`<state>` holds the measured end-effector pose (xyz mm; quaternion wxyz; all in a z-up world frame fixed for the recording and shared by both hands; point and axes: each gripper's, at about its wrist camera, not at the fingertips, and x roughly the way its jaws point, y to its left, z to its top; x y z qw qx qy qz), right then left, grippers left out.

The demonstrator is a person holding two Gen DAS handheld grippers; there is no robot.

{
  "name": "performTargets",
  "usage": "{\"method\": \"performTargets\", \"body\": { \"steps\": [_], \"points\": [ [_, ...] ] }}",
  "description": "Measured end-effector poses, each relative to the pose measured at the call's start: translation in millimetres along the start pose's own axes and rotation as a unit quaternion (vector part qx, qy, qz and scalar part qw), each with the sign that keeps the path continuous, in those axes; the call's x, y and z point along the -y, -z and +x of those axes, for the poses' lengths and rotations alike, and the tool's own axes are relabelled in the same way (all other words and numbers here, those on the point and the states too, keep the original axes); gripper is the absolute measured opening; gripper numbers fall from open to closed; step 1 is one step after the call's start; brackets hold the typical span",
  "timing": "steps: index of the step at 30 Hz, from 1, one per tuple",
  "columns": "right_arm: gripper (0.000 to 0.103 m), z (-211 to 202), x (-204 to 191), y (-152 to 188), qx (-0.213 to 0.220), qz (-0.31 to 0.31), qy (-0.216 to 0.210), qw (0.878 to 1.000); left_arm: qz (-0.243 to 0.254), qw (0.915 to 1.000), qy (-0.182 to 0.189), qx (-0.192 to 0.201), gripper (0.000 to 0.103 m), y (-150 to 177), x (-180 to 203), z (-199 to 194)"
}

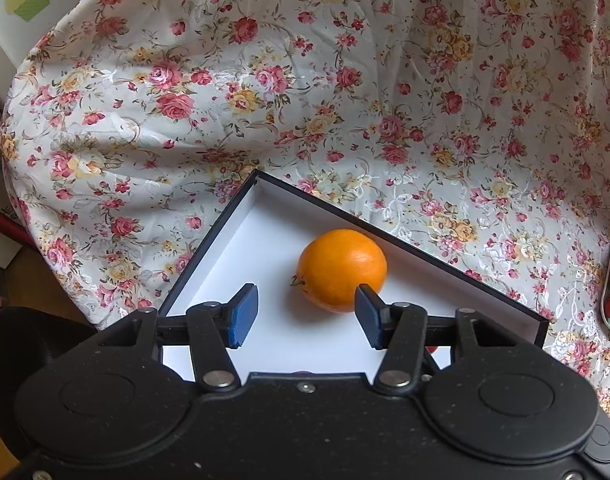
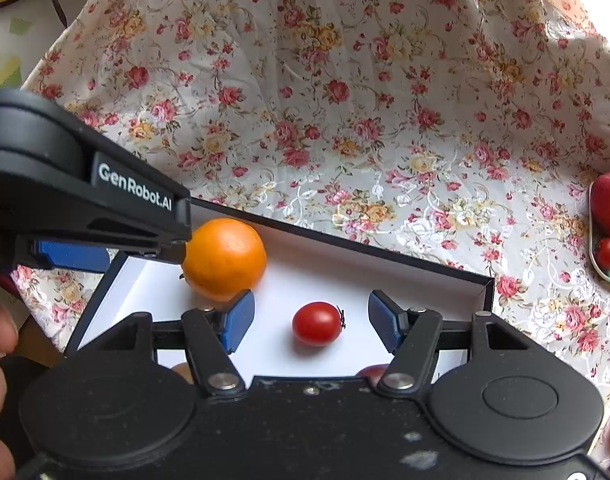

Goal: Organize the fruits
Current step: 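Hold both open tools above the box beside the placed fruits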

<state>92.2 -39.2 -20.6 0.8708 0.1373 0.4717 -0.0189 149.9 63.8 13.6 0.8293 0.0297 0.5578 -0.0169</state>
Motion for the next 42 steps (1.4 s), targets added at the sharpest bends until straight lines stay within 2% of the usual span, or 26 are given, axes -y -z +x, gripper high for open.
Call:
{"method": "performTargets", "body": {
  "steps": [9,23,31,42],
  "points": [
    [0.067,5,11,4,-0.012,0.011,0.009,1.0,0.009,0.999,0.017,-0.041,0.059,2,4,10],
    [0.067,10,16,2,-0.018,0.024,0.011,0.999,0.034,0.9983,0.013,-0.044,0.059,4,12,12],
    [0.067,11,16,3,-0.022,0.025,0.006,0.999,0.029,0.9972,0.033,-0.06,0.059,4,12,14],
    [0.067,9,27,-1,-0.017,0.044,0.011,0.999,0.03,0.9971,0.034,-0.062,0.059,4,14,14]
  ]
}}
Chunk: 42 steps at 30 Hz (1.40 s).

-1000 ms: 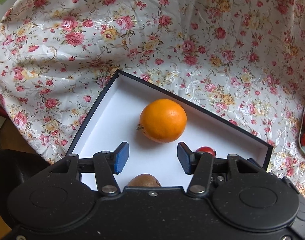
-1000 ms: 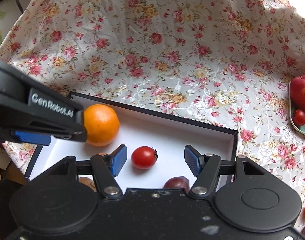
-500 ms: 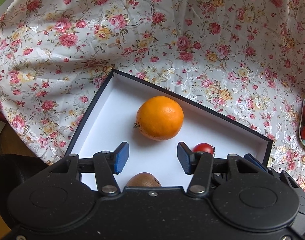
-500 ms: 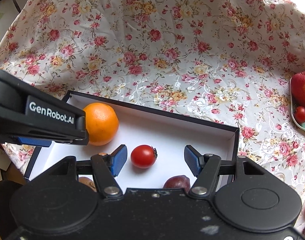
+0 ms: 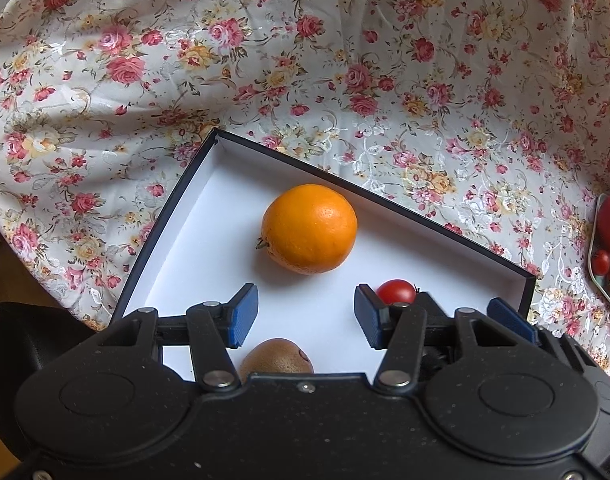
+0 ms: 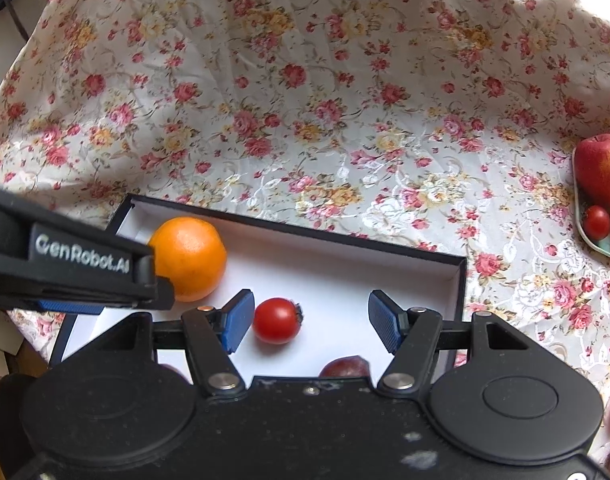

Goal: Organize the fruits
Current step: 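Hold both open tools above the box beside the placed fruits, then move both open tools away from the box toward the loose fruits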

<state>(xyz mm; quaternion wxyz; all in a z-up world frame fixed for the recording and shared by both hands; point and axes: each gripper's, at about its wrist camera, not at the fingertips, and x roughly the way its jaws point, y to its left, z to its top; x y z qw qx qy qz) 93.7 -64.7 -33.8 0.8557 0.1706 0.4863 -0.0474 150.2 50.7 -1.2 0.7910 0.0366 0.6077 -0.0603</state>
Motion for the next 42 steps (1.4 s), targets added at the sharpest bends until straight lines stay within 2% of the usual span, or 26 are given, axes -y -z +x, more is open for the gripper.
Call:
{"method": "performTargets", "body": {
  "steps": [19,42],
  "points": [
    [0.067,-17,64,-8,0.012,0.059,0.044,0.997,0.026,0.9996,0.004,0.012,0.059,0,20,-8],
    [0.067,-50,156,10,-0.002,0.114,0.089,0.99,0.095,0.9943,0.039,0.029,0.059,17,96,-28]
  ]
}}
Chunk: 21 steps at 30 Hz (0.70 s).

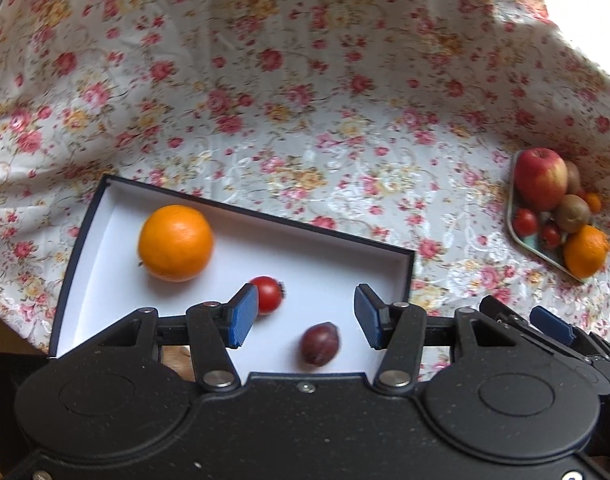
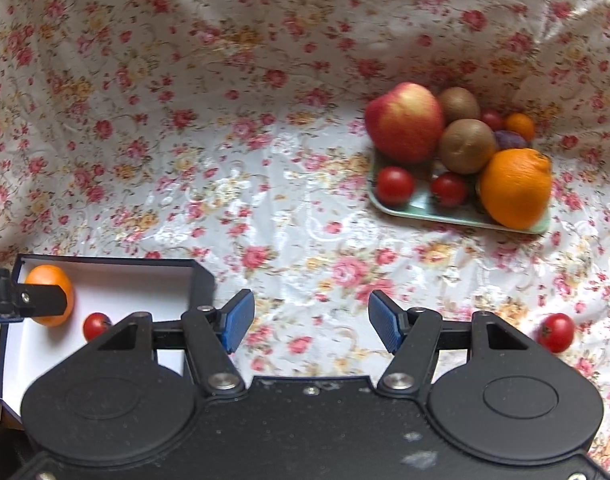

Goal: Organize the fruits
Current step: 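Move both open tools away from the box toward the loose fruits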

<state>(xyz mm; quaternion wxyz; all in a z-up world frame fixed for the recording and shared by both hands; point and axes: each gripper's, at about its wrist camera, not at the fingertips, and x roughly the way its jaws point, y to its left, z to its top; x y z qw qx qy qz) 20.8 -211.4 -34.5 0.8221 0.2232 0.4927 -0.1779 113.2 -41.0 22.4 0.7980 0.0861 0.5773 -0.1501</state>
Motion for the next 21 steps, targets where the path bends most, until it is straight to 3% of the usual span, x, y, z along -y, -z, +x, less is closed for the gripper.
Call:
{"method": "performTargets", "body": {
  "steps": [21],
  "points": [
    [0.067,-15,100,17,-0.03,0.036,0.051,0.998,0.09,0.9951,0.042,-0.006,0.059,18,95,-5]
  ]
}}
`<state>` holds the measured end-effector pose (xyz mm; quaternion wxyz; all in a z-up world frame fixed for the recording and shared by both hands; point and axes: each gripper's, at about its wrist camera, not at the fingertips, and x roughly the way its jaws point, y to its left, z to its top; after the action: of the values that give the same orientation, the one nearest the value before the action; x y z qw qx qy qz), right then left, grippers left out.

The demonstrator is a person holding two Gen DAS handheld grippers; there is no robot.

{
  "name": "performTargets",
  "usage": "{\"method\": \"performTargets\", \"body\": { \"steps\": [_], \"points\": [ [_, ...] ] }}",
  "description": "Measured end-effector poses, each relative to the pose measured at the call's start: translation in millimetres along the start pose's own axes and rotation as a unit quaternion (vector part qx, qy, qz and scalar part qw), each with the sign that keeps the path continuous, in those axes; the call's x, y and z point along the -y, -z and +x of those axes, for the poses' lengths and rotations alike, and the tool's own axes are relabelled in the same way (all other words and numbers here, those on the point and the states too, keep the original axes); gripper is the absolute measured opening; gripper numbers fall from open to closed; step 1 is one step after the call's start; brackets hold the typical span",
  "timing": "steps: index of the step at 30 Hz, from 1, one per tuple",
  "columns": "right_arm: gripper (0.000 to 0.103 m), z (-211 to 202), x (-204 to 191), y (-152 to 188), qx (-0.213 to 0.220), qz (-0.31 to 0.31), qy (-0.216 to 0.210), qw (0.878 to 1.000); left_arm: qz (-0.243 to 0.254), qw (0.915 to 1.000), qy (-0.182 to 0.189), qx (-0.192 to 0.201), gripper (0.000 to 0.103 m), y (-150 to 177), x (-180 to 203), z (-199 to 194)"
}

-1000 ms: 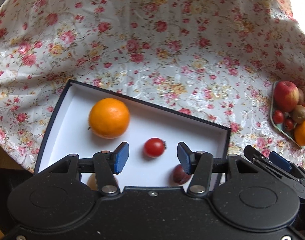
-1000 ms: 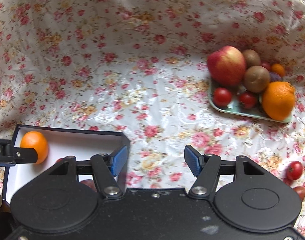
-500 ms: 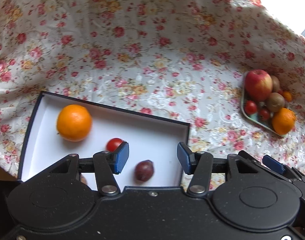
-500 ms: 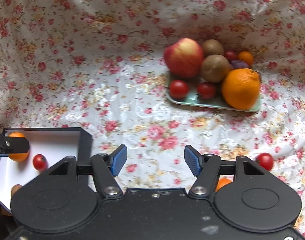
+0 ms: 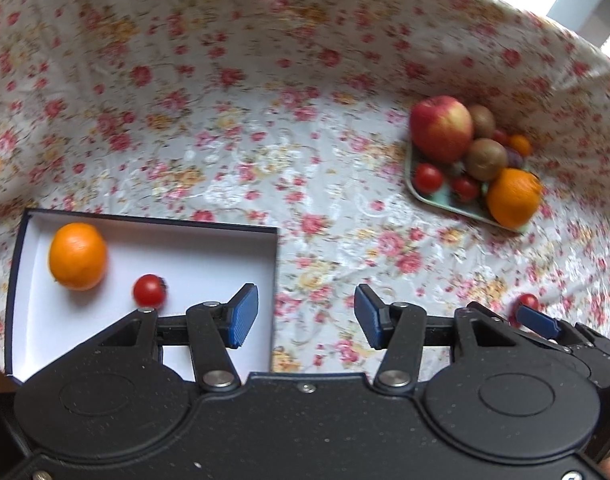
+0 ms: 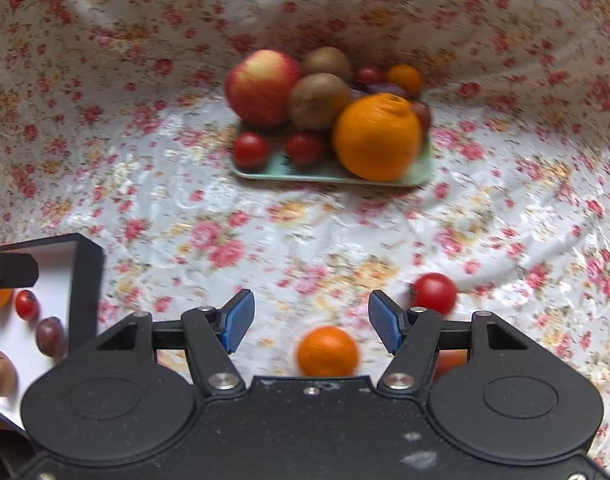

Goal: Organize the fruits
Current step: 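Move both open tools away from the box toward the loose fruits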

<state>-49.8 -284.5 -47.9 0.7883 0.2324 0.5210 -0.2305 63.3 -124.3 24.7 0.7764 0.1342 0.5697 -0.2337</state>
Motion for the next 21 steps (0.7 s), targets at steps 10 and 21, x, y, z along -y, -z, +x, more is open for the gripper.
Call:
{"method": "performTargets", "body": {
  "steps": [10,21],
  "points": [
    [0.067,3,46,11,-0.022,0.028,0.015,0.999,0.043,0.9986,0.027,-0.015,0.059,8,46,5],
    [0.067,-7,75,16,-0.025,0.046,0.005,0.999,0.059,0.997,0.037,-0.033,0.059,15,67,15]
  ]
}}
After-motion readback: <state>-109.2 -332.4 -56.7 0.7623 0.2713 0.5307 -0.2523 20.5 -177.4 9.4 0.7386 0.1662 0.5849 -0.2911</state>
